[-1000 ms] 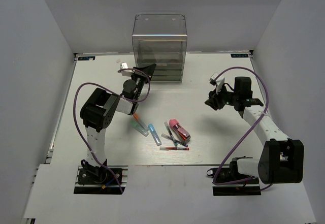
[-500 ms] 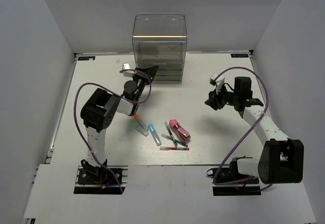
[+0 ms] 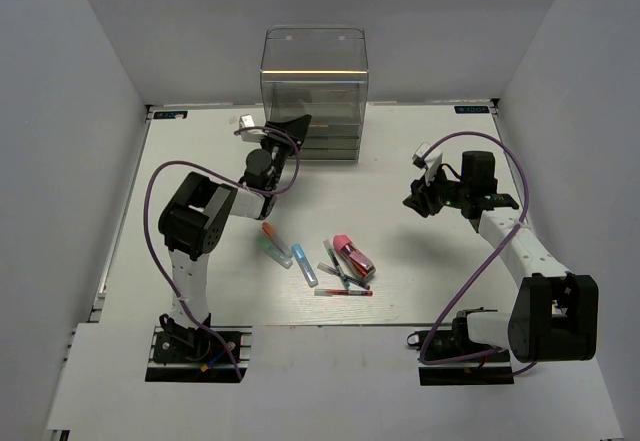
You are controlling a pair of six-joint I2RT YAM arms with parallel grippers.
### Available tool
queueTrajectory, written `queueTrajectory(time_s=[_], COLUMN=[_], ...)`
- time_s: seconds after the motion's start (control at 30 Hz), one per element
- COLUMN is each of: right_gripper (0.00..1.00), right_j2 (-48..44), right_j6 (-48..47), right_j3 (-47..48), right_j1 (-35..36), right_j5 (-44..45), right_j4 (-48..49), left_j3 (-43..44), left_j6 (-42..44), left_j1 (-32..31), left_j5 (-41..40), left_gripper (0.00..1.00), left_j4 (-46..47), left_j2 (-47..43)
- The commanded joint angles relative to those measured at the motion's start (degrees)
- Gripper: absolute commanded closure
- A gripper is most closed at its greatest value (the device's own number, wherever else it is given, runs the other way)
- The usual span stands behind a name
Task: Sort the stationery into containers
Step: Open the drawer at the center of the board.
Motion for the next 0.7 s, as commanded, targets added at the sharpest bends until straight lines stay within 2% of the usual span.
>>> queueTrajectory(time_s=[0.0, 0.17, 0.4, 0.67], right_gripper=[0.53, 0.53, 0.53, 0.52], right_j2=[-0.5, -0.5, -0.5, -0.5], right_j6=[-0.8, -1.0, -0.9, -1.0], right_j3=[-0.3, -0.3, -0.5, -0.4], right_j1=[0.3, 0.4, 0.4, 0.3], right_j5=[-0.3, 0.0, 0.0, 0.0], right_j4=[1.4, 1.3, 1.4, 1.4], left_j3=[2.5, 2.5, -0.8, -0.7], left_j6=[1.4, 1.4, 0.2, -1.5], left_j1=[0.4, 0.4, -0.2, -0.2], left_j5=[-1.1, -1.6, -2.1, -4.1], left_gripper=[0.47, 0.51, 0.51, 0.49], left_j4=[-1.7, -2.4, -4.8, -8.8], left_j2=[-0.9, -0.3, -1.4, -1.4])
